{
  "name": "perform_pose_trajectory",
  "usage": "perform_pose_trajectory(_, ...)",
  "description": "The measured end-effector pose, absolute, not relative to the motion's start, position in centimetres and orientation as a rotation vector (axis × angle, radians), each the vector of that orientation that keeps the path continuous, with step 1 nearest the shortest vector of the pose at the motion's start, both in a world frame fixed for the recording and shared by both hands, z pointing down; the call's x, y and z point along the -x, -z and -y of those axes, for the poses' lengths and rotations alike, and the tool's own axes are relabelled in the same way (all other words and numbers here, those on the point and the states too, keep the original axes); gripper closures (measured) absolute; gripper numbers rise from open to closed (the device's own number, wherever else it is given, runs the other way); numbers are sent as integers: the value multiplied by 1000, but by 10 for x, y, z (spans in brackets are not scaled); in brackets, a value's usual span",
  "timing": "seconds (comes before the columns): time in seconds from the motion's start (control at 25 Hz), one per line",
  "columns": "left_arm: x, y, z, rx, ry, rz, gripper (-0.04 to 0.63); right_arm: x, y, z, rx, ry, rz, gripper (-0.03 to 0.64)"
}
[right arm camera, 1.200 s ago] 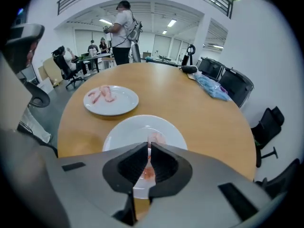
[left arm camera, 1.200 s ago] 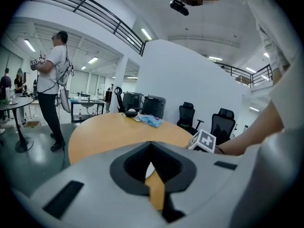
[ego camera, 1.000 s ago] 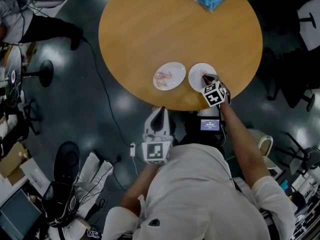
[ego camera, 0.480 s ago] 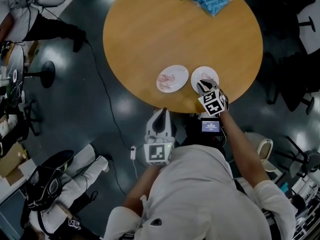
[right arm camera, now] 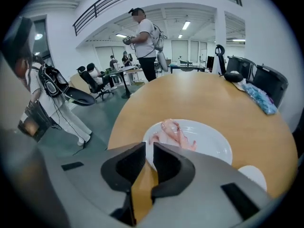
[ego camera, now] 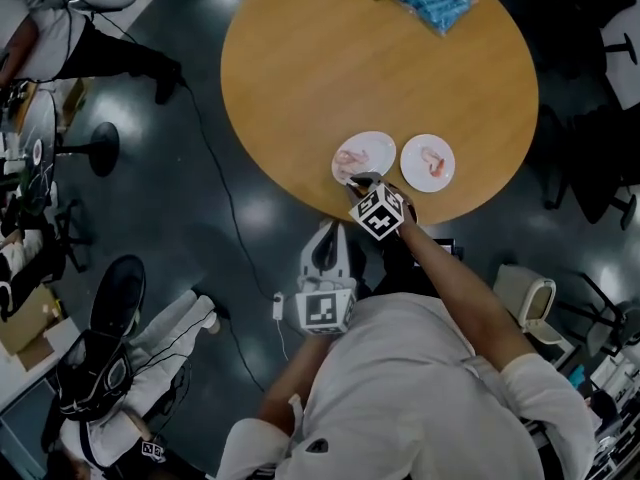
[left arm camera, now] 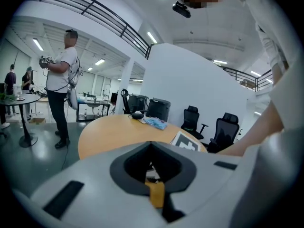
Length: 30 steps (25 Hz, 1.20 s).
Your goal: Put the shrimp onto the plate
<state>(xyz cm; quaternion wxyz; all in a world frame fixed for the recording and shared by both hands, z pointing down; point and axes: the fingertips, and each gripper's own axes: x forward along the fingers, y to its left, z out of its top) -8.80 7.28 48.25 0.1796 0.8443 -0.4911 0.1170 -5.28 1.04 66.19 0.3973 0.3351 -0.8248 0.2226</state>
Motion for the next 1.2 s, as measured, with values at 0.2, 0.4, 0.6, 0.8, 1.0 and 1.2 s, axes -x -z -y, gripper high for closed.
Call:
perform_pose_trajectory(0.2, 101, -484, -70, -2376, -329, 1395, 588, 62, -667, 3, -841, -609, 2068, 563)
perform_pose_trajectory(0.4, 109, -487, -68, -2353, -327, 1410, 588, 67, -674, 9, -792, -661, 2034, 563)
perform_pose_trajectory(0.6, 112, -485, -65, -2353, -317, 1418, 588, 72, -678, 8, -735, -676, 2018, 566)
perform_pose_trajectory(0.8, 112, -484, -65, -2354, -312, 1414, 588, 69, -676, 3, -726, -670, 2016, 583)
perform_pose_trajectory(1.0, 107, -483, -63, -2363, -302, 1410, 588, 63, -662, -5, -742, -635, 2047, 584)
perform_pose_trajectory(1.2, 98, -482, -60, -2388, -295, 1379, 588, 41, -638, -15, -821, -599, 2079, 586)
